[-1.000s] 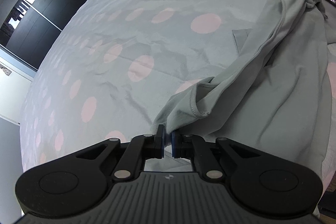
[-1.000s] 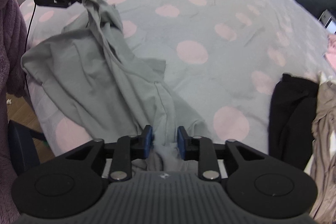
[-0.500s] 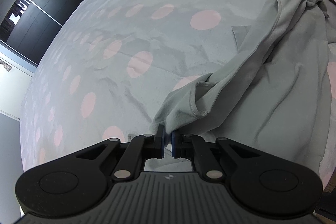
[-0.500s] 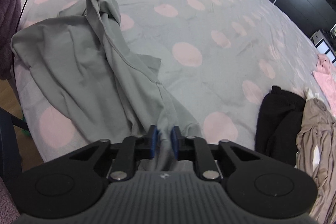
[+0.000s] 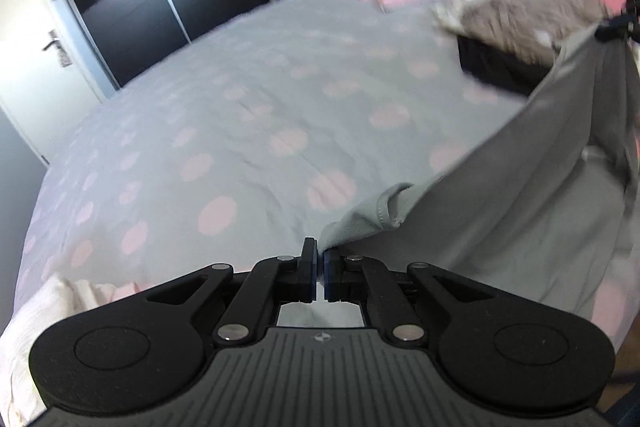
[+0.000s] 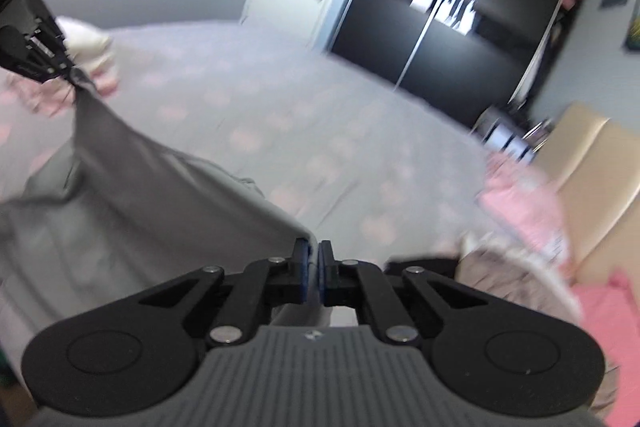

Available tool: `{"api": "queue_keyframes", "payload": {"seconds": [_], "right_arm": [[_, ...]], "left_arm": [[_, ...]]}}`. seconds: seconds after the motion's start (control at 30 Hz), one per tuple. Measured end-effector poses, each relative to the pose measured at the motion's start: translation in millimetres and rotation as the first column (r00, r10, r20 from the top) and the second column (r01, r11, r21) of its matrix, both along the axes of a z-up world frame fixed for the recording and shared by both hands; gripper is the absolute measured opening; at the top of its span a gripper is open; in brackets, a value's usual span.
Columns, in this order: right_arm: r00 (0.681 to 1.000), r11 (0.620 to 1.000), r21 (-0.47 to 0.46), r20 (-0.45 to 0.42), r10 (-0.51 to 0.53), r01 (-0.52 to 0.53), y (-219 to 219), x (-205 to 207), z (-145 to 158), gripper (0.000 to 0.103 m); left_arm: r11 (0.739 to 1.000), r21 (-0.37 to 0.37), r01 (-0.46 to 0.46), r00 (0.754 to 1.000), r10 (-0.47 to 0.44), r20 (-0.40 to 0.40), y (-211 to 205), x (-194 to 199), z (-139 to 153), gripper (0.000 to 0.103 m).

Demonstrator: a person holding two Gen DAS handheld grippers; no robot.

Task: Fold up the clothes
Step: 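Lift the grey-green shirt high with both grippers and shake it out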

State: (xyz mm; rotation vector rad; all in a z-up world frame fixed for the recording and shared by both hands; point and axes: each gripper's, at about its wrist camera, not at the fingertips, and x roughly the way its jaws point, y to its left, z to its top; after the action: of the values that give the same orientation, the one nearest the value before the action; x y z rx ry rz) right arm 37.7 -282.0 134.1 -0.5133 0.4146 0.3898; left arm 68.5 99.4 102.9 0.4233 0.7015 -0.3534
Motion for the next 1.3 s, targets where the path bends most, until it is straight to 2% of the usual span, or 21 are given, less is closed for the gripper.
{"api": "queue_keyframes", "payload": {"seconds": [0.1, 0.2, 0.27, 0.33, 0.37, 0.4, 0.47, 0.53, 0.67, 0.7, 0.8, 0.87, 0.93, 1.07, 1.23, 1.3], "right_arm": [[0.989, 1.000, 0.006, 0.149, -0.025, 0.024, 8.0, -9.0, 39.1, 0.005], [0.961, 0.997, 0.064, 0.269, -0.066, 0.050, 11.6, -17.4, 81.8, 0.005], [0.945, 0.988, 0.146, 0.314, -0.093, 0.049, 13.2, -25.7, 109.3, 0.005], [0.946, 0.976, 0.216, 0.316, -0.078, 0.008, 20.3, -36.2, 129.8, 0.005], [0.941, 0.976, 0.219, 0.331, -0.065, -0.009, 27.1, -42.6, 135.9, 0.005], [0.934, 0.977, 0.212, 0.353, -0.058, -0.020, 34.4, -49.2, 140.8, 0.005], [0.906, 0.972, 0.234, 0.415, -0.084, -0.016, 40.8, -61.4, 152.1, 0.005], [0.859, 0.957, 0.290, 0.483, -0.170, 0.026, 33.0, -71.4, 169.1, 0.005], [0.742, 0.917, 0.387, 0.587, -0.324, 0.094, 11.1, -92.4, 202.6, 0.005], [0.730, 0.917, 0.386, 0.598, -0.330, 0.099, 8.8, -96.9, 207.5, 0.005], [0.748, 0.943, 0.321, 0.603, -0.277, 0.090, 11.5, -107.3, 212.2, 0.005], [0.745, 0.955, 0.282, 0.618, -0.251, 0.088, 14.0, -117.1, 207.8, 0.005], [0.739, 0.953, 0.293, 0.624, -0.254, 0.080, 12.2, -126.7, 205.5, 0.005], [0.723, 0.944, 0.322, 0.637, -0.268, 0.066, 5.3, -147.3, 201.0, 0.005], [0.707, 0.943, 0.330, 0.658, -0.257, 0.036, -2.7, -187.7, 192.1, 0.005], [0.693, 0.946, 0.323, 0.677, -0.247, 0.021, -4.3, -206.0, 187.4, 0.005]], "left_arm": [[1.000, -0.023, -0.015, 0.991, 0.018, 0.131, 2.7, -16.8, 54.1, 0.001], [0.999, -0.033, -0.033, 0.957, 0.041, 0.287, 4.9, -37.9, 111.0, 0.001], [0.996, -0.071, -0.054, 0.902, 0.079, 0.425, 9.7, -60.8, 151.9, 0.001], [0.988, -0.138, -0.069, 0.828, 0.134, 0.545, 16.7, -87.6, 188.6, 0.001], [0.983, -0.168, -0.071, 0.791, 0.158, 0.591, 20.0, -100.2, 204.1, 0.001], [0.981, -0.181, -0.068, 0.767, 0.168, 0.620, 22.0, -110.4, 215.3, 0.001], [0.981, -0.183, -0.062, 0.742, 0.168, 0.649, 22.9, -126.0, 231.1, 0.001], [0.985, -0.163, -0.062, 0.756, 0.153, 0.637, 20.1, -133.0, 233.0, 0.001], [0.992, -0.122, -0.018, 0.791, 0.089, 0.605, 9.3, -145.2, 215.6, 0.001], [0.993, -0.118, -0.005, 0.788, 0.076, 0.610, 5.6, -151.3, 212.8, 0.001], [0.990, -0.137, -0.005, 0.751, 0.094, 0.653, 4.8, -166.4, 217.5, 0.001], [0.984, -0.176, -0.018, 0.720, 0.135, 0.680, 11.2, -174.4, 227.4, 0.001], [0.980, -0.197, -0.030, 0.702, 0.161, 0.694, 14.7, -181.4, 235.7, 0.001], [0.990, -0.143, -0.006, 0.677, 0.109, 0.727, 3.2, -202.8, 239.5, 0.001], [0.990, -0.140, 0.014, 0.622, 0.101, 0.777, -2.4, -234.9, 239.7, 0.001], [0.991, -0.132, 0.015, 0.608, 0.096, 0.788, -4.5, -246.5, 242.1, 0.001]]}}
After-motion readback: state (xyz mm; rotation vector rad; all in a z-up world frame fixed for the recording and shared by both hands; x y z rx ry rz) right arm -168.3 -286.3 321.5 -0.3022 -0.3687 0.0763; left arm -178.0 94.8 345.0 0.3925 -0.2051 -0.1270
